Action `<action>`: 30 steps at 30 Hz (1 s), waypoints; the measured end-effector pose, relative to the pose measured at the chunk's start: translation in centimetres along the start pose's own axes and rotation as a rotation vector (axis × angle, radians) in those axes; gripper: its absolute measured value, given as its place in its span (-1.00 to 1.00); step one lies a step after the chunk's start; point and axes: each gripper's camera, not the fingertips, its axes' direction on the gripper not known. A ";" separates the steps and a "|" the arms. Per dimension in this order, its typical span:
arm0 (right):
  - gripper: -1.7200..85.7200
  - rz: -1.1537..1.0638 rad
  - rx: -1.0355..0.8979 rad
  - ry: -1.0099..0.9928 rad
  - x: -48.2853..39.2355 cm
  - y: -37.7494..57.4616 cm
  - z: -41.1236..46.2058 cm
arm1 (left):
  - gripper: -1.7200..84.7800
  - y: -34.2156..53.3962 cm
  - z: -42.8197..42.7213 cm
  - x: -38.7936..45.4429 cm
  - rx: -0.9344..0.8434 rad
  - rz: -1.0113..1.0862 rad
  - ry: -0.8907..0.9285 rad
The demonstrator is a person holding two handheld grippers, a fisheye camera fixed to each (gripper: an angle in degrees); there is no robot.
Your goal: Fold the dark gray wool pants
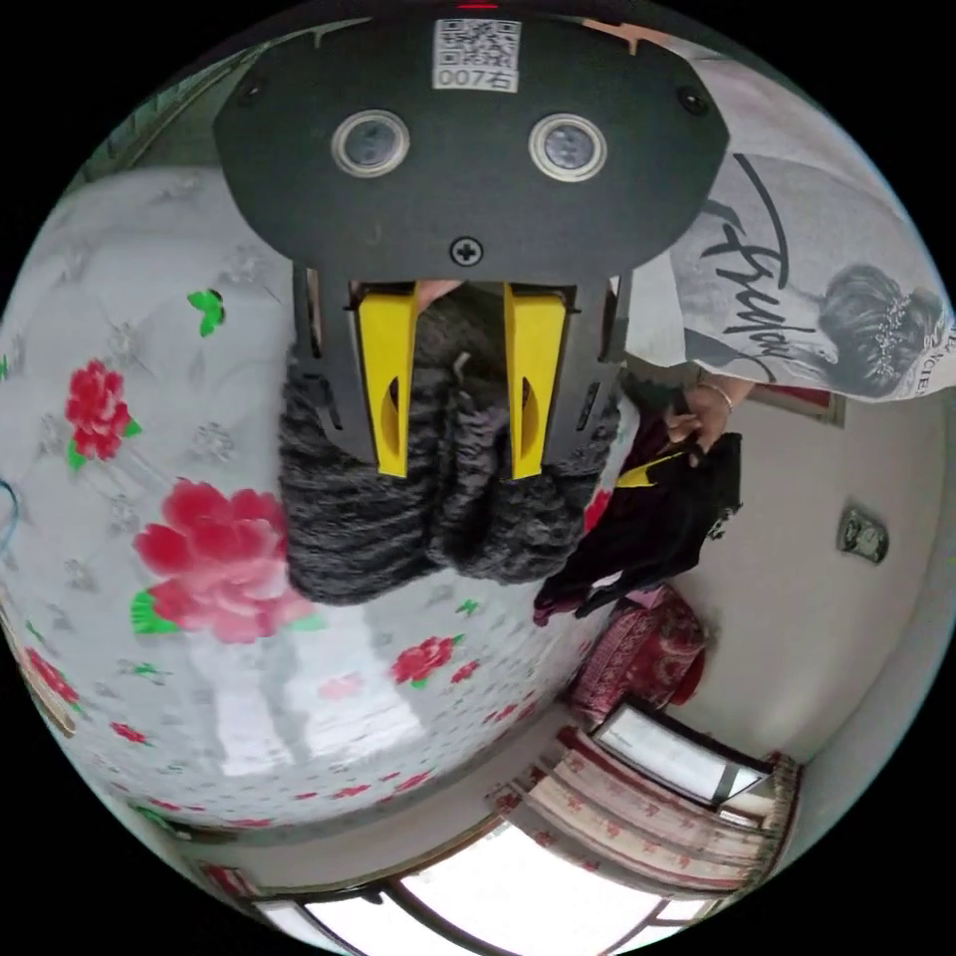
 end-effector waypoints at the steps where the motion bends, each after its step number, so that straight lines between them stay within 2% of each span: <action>1: -0.72 -0.025 -0.068 -0.029 -0.3 -1.1 1.7 | -0.68 -0.2 0.7 -0.3 -0.014 -0.005 0.000; 3: -0.74 -0.071 -0.199 -0.009 -0.6 -2.1 4.7 | -0.62 -0.8 3.4 -1.3 -0.051 -0.018 0.006; 5: -0.76 -0.148 -0.268 0.108 -0.5 -2.1 6.4 | -0.59 -1.3 5.3 -2.5 -0.079 -0.054 0.038; 11: -0.79 -0.103 -0.099 -0.007 1.7 -1.5 -0.8 | -0.56 -3.8 10.2 -4.0 -0.199 -0.063 0.134; 16: -0.70 0.144 -0.007 0.259 7.7 -0.6 -5.0 | -0.64 -6.9 13.1 -3.9 -0.281 -0.022 0.170; 19: -0.70 0.247 -0.150 0.086 11.4 -1.1 -2.4 | -0.67 -9.3 14.3 -4.0 -0.326 -0.012 0.187; 21: -0.72 0.270 -0.223 0.052 12.6 -1.9 -0.3 | -0.69 -12.1 15.5 -2.9 -0.369 0.041 0.151; 23: -0.75 0.274 -0.216 0.073 13.2 -3.2 0.2 | -0.69 -14.8 16.5 -1.8 -0.386 0.078 0.135; 28: -0.81 0.241 -0.082 0.137 17.5 -9.3 -2.7 | -0.70 -24.4 21.3 0.9 -0.393 0.145 0.145; 30: -0.82 0.250 -0.016 0.192 19.7 -12.5 -4.8 | -0.70 -30.9 25.6 4.3 -0.381 0.221 0.156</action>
